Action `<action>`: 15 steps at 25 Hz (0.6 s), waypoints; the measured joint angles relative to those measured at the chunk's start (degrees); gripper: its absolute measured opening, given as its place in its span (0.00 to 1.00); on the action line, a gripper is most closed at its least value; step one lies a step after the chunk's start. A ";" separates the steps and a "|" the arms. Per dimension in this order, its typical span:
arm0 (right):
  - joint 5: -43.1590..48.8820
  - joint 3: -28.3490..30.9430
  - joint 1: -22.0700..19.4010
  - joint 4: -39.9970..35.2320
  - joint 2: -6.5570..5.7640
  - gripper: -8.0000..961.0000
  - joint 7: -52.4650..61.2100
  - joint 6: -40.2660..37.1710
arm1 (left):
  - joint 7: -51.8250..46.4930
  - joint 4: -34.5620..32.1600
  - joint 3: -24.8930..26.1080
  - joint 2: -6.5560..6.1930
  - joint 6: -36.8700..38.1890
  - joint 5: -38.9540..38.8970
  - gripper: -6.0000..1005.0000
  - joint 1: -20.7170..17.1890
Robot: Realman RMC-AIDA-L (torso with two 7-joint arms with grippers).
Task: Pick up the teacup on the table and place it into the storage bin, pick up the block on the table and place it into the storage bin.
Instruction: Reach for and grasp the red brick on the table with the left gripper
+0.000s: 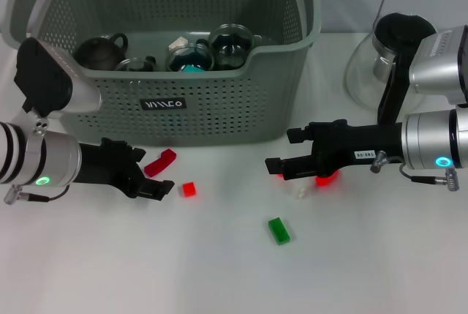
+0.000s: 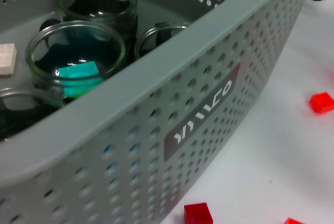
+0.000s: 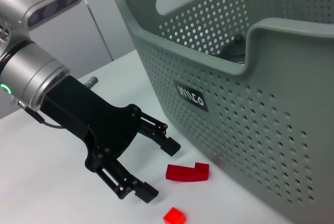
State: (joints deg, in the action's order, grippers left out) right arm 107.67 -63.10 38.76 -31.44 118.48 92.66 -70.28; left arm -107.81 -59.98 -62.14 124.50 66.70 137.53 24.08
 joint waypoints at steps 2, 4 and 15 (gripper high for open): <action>0.00 0.00 0.00 -0.01 0.00 0.95 0.04 0.01 | -0.09 0.21 -0.01 0.02 -0.09 0.34 0.89 0.06; 0.00 0.00 0.00 -0.05 -0.01 0.95 0.08 0.03 | -0.13 0.82 0.00 -0.02 -0.20 0.45 0.85 0.38; -0.01 0.00 0.00 -0.29 -0.01 0.95 0.44 0.00 | -0.65 2.21 -0.17 -0.07 -3.08 0.78 0.57 0.83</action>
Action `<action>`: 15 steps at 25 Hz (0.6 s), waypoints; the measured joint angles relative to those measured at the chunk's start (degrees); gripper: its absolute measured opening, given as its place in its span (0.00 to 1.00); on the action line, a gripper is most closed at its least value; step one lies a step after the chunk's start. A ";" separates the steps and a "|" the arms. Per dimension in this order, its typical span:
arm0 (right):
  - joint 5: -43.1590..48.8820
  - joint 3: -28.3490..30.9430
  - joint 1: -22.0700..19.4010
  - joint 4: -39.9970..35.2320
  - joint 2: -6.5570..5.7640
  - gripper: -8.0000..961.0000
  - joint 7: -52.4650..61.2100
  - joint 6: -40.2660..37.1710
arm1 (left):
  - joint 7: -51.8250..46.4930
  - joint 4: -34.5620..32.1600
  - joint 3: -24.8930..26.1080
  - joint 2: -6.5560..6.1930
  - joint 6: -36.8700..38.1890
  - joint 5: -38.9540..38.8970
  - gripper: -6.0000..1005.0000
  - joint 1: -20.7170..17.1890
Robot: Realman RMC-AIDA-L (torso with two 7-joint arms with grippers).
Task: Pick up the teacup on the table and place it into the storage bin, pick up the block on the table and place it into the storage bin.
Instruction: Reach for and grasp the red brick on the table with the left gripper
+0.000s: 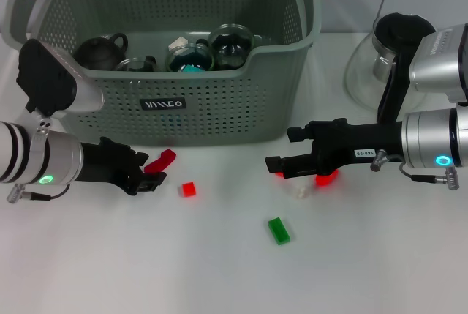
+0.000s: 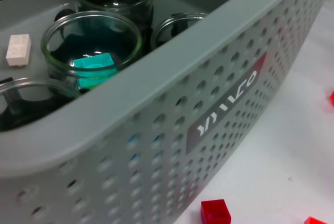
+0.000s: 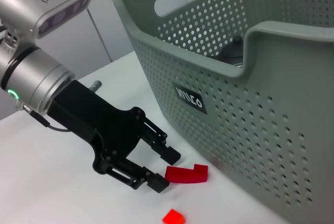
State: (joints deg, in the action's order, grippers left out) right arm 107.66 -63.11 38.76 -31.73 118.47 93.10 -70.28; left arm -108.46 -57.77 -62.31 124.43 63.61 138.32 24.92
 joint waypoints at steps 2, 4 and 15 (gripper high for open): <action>0.00 0.00 0.00 0.00 0.00 0.95 0.01 -0.01 | -0.01 0.02 0.00 0.01 -0.06 0.19 0.53 0.02; 0.00 0.00 0.00 0.00 0.00 0.95 0.01 0.01 | -0.16 0.04 -0.07 0.06 -0.30 0.74 0.49 0.09; 0.00 0.00 0.07 0.00 0.05 0.95 0.03 0.06 | -1.10 0.75 -1.22 0.11 -1.34 1.25 0.41 0.49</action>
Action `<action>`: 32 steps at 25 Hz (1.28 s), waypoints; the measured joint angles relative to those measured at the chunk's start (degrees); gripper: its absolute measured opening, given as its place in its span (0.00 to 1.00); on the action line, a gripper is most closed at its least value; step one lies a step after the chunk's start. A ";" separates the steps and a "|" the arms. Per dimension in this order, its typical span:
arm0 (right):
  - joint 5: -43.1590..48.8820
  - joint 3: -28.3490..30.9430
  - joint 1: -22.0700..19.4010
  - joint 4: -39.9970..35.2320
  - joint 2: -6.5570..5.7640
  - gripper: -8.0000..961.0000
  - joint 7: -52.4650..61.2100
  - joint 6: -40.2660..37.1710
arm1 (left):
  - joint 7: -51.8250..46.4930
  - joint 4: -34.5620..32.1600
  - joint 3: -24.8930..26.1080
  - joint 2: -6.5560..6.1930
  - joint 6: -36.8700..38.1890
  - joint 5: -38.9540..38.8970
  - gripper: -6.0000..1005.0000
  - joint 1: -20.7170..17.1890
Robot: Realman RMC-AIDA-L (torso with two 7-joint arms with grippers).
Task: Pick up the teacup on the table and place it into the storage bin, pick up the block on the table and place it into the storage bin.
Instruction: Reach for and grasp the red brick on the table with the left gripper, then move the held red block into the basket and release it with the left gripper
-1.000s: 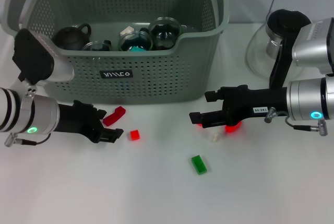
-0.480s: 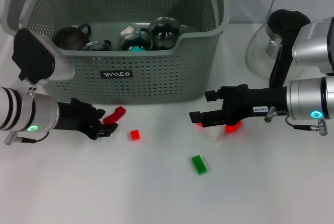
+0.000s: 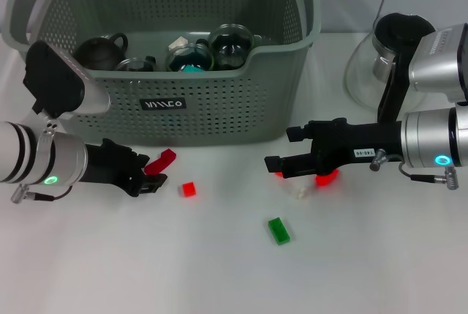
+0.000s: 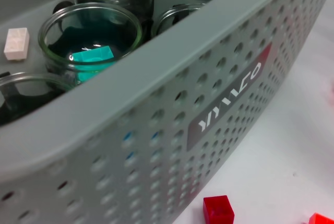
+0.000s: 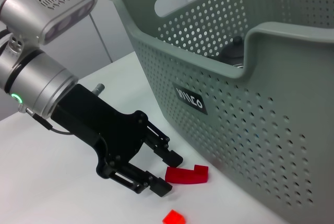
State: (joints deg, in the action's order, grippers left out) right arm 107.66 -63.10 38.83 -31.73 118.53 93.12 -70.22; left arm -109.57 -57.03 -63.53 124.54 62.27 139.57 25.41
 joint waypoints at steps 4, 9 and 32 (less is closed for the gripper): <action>0.00 0.00 0.03 0.00 -0.02 0.95 0.01 0.00 | -0.53 0.00 -0.14 -0.06 -0.22 0.03 0.36 0.12; 0.00 0.00 0.03 0.00 -0.05 0.95 0.00 -0.01 | -1.34 0.07 -0.41 -0.09 -1.57 0.30 0.30 0.27; 0.00 -0.15 -0.40 0.01 -0.23 0.95 -0.08 -0.43 | -8.98 -8.19 4.67 -0.38 19.51 -3.39 0.18 1.40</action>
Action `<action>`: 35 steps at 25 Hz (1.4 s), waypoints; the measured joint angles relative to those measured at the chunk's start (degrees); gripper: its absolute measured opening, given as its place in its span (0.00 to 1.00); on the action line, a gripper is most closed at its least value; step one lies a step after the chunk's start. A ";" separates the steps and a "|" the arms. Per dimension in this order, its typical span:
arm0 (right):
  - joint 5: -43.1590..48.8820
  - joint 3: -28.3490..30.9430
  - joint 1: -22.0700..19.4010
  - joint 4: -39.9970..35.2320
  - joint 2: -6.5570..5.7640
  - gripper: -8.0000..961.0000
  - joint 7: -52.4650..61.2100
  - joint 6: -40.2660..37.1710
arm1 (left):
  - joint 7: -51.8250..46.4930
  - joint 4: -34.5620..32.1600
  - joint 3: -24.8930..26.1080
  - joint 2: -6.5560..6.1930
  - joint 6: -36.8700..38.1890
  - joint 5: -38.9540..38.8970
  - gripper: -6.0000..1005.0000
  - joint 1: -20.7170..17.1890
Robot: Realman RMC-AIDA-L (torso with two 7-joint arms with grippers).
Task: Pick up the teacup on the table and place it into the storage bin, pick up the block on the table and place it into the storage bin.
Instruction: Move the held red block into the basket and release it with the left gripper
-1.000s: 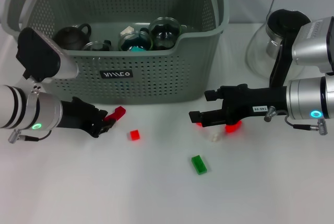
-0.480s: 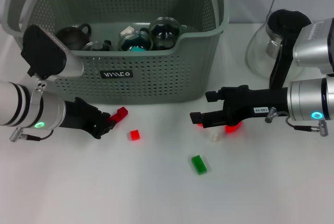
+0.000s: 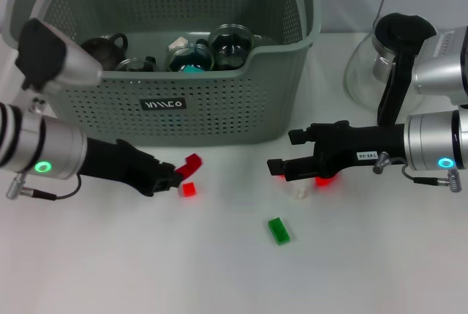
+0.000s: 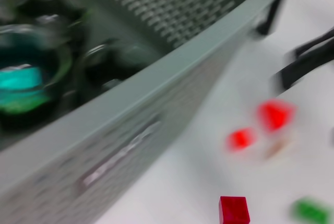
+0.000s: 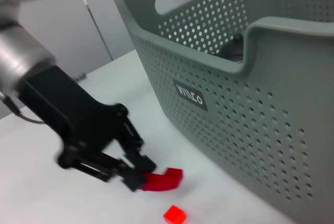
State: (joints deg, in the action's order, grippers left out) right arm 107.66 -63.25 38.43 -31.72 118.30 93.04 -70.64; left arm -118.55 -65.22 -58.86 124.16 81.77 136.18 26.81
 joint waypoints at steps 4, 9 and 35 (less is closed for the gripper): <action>0.00 -0.17 -0.23 0.00 -0.21 0.95 0.11 -0.28 | -0.17 -0.24 10.88 -1.32 14.91 -7.71 0.18 3.55; 0.00 -0.07 -0.57 0.26 -0.71 0.95 0.12 -1.07 | 0.41 -0.59 17.96 -3.67 22.53 -18.75 0.18 5.79; 0.09 -0.30 -0.13 0.00 -1.07 0.95 0.70 -2.98 | -0.94 2.09 15.16 -6.79 -11.72 -19.99 0.35 12.59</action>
State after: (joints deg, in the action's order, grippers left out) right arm 107.75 -63.55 38.30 -31.73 117.22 93.74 -73.63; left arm -119.49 -63.13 -43.70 117.37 70.06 116.19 39.39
